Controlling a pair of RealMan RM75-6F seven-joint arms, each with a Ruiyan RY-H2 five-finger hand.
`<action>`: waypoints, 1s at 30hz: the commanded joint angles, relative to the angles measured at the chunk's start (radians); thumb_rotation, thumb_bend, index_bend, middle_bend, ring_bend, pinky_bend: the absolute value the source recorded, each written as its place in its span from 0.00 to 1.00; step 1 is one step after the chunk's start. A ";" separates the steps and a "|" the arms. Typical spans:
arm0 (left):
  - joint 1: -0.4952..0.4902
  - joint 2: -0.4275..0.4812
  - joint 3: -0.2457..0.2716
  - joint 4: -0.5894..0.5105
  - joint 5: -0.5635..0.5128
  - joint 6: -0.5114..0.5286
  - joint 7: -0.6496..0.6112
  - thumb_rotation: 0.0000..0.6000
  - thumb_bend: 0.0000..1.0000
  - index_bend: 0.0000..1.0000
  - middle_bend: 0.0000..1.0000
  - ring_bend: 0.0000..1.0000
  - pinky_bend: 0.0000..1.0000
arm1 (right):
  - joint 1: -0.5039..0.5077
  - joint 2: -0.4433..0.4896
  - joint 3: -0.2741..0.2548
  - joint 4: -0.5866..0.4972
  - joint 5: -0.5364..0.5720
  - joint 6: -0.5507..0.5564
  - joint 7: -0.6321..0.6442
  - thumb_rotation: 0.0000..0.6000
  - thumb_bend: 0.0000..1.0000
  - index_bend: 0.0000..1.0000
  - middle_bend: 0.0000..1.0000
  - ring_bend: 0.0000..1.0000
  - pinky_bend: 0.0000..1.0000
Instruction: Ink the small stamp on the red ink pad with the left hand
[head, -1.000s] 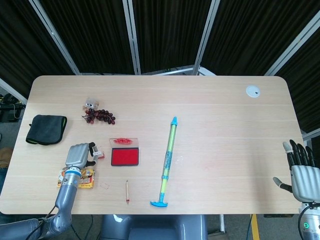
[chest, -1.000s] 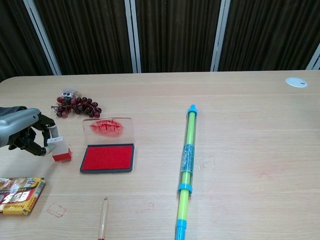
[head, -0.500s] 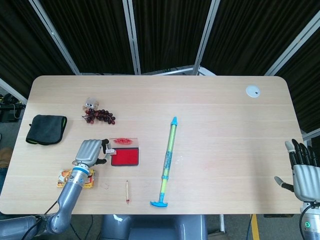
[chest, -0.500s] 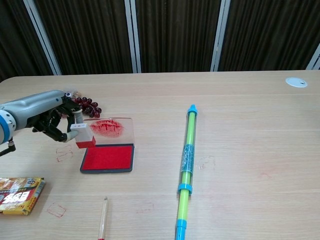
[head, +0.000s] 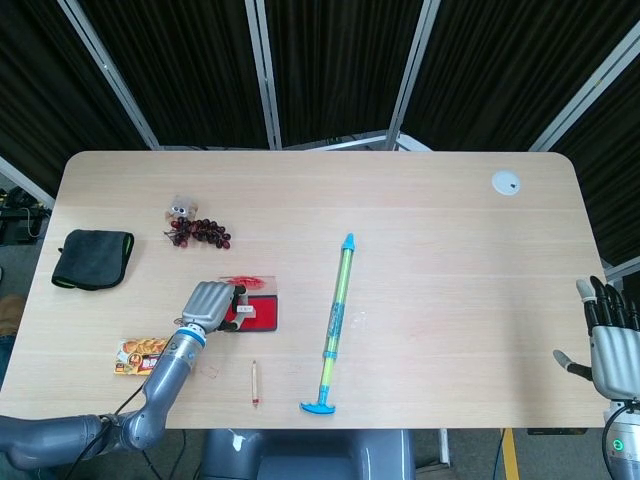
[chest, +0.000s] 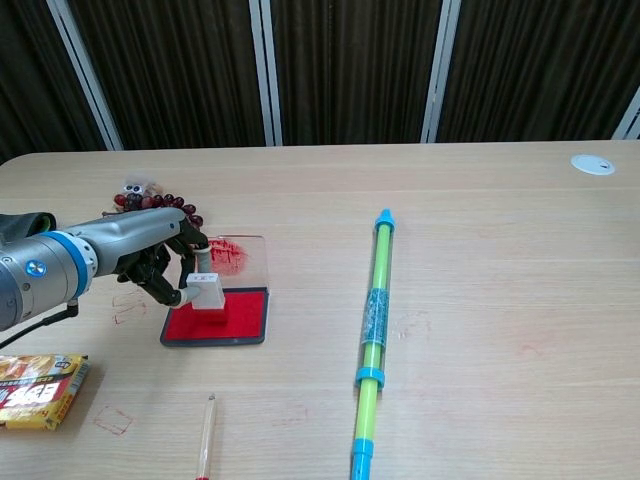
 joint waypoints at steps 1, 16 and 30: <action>-0.002 -0.001 0.006 0.003 -0.009 0.001 0.000 1.00 0.37 0.52 0.55 0.77 0.82 | 0.001 0.000 0.000 0.002 0.003 -0.004 0.001 1.00 0.00 0.00 0.00 0.00 0.00; -0.014 -0.019 0.035 0.036 -0.022 0.000 -0.005 1.00 0.38 0.52 0.55 0.77 0.82 | 0.004 -0.001 0.001 0.001 0.003 -0.003 -0.001 1.00 0.00 0.00 0.00 0.00 0.00; -0.016 -0.008 0.033 0.007 -0.018 0.032 -0.009 1.00 0.38 0.52 0.55 0.76 0.82 | 0.001 0.005 0.001 -0.005 0.000 0.005 0.009 1.00 0.00 0.00 0.00 0.00 0.00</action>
